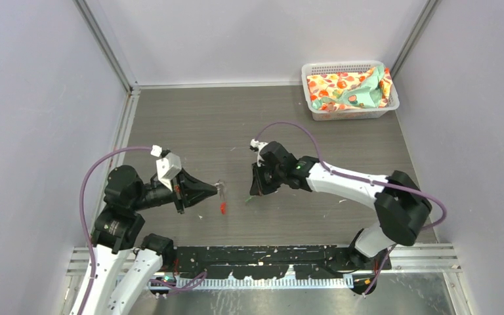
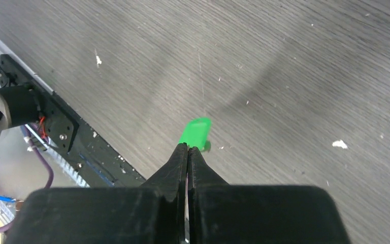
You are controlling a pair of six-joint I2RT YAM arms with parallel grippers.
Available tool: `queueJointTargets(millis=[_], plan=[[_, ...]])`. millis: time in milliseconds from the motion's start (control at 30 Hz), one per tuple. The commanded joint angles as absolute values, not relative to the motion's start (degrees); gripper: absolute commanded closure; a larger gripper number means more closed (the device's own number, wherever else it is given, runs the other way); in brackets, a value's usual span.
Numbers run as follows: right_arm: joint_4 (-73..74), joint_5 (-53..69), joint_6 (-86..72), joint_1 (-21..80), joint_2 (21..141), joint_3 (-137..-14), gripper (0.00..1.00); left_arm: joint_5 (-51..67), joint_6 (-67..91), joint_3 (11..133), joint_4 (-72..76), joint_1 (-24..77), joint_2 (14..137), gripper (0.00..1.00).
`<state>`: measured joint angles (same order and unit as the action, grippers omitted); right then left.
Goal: Put the keys on the keyring
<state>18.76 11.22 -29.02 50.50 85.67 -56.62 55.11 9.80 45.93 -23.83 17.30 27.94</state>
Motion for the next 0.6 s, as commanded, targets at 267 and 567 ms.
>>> queueJointTargets(millis=[267, 567], plan=[[12.01, 10.97, -27.34, 47.2, 91.02, -54.05, 0.56, 58.16, 5.89, 47.11, -25.83, 17.4, 27.39, 1.0], [18.35, 12.57, -16.7, 45.77, 71.13, -59.42, 0.38, 62.77, 6.3, 46.9, -25.37, 17.4, 29.33, 1.0]])
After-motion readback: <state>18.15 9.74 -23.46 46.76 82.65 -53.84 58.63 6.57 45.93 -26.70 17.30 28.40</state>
